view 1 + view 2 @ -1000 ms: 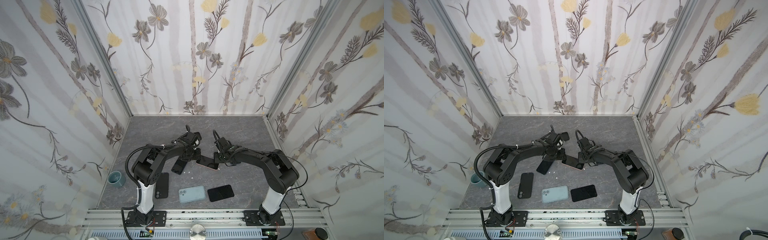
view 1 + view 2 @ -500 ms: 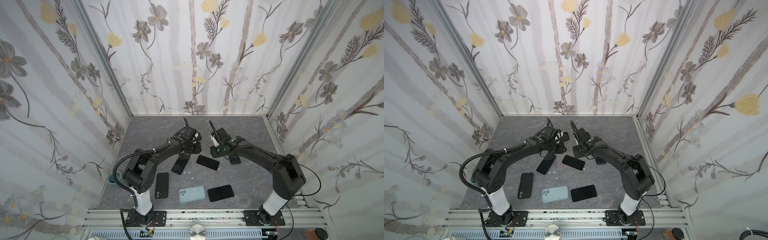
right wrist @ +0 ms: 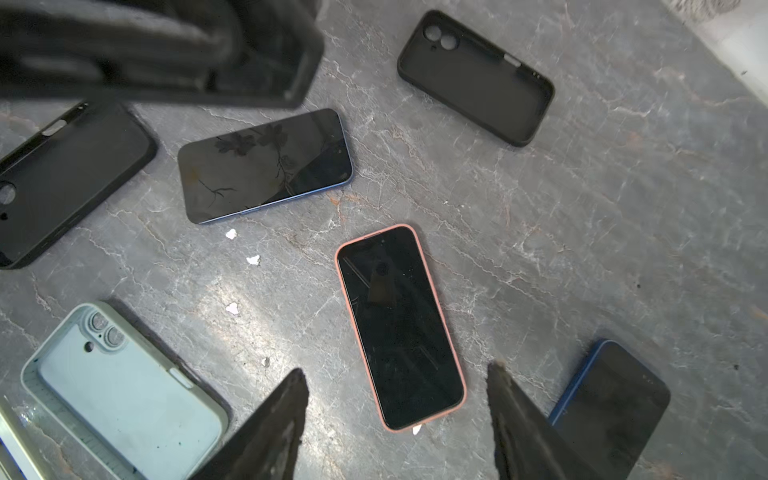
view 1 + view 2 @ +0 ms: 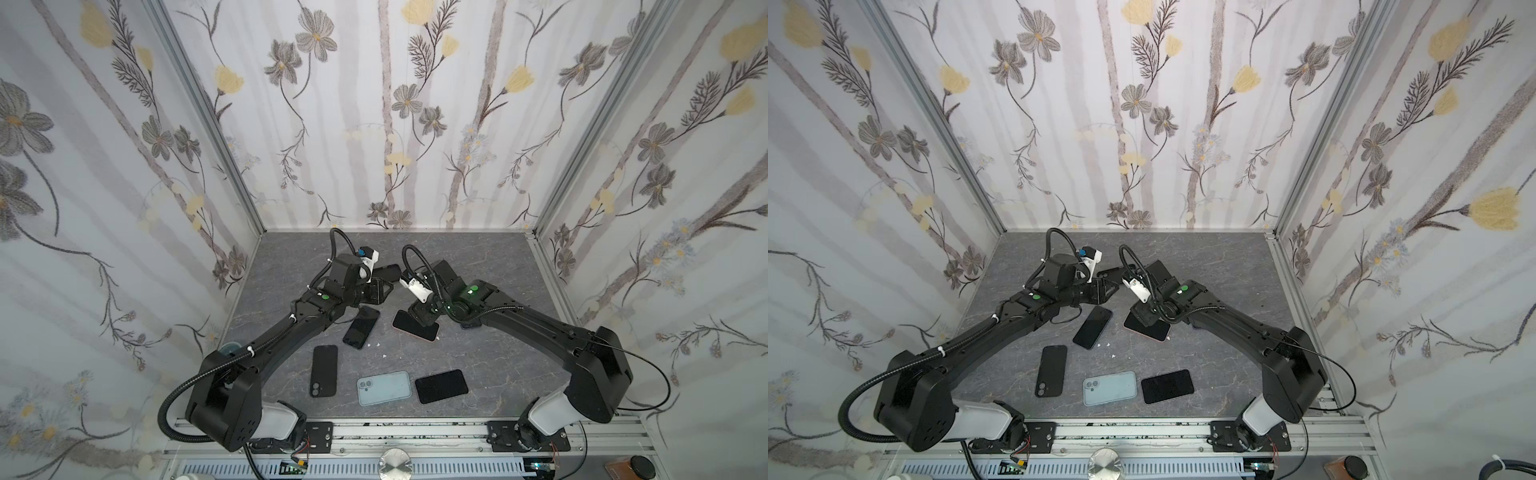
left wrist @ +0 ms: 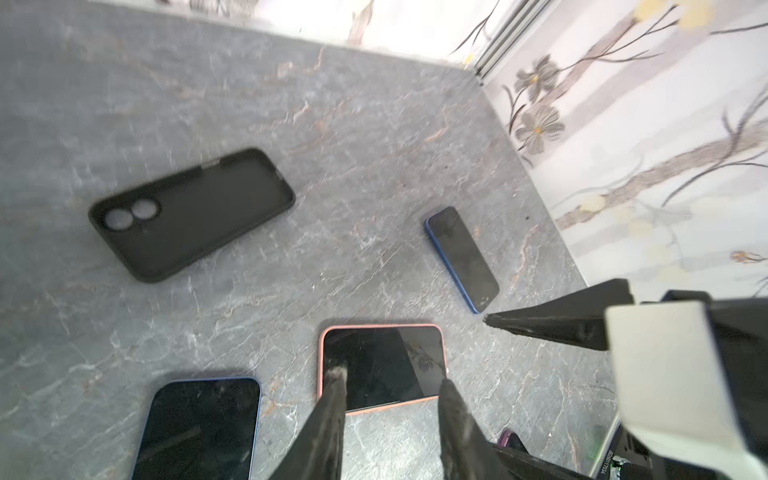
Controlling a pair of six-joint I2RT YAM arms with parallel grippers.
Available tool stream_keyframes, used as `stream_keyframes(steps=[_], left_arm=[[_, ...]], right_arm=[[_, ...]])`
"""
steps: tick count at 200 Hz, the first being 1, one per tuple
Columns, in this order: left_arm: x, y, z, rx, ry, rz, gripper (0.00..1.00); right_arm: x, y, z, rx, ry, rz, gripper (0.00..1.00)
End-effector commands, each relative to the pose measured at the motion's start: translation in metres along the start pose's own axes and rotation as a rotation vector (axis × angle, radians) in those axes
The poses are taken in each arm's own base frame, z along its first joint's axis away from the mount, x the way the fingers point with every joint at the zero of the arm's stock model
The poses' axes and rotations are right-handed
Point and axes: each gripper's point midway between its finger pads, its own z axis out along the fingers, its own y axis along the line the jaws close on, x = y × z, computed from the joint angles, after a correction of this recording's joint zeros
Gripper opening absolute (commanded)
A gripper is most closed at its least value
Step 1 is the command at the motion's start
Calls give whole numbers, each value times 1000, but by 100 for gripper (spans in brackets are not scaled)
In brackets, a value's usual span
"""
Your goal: Put the phone into the phone case
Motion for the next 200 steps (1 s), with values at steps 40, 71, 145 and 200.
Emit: stream_keyframes(steps=[40, 71, 145, 200], left_arm=[[-51, -14, -54, 20, -441, 188, 64], [-52, -19, -51, 27, -425, 263, 72], [-30, 2, -62, -81, -393, 283, 92], [-9, 9, -70, -100, -366, 329, 100]], right_arm=[[-5, 16, 1, -73, -95, -248, 77], [0, 10, 11, -59, -90, -262, 93], [32, -4, 59, -82, 66, -216, 100], [61, -11, 86, -98, 197, -193, 100]])
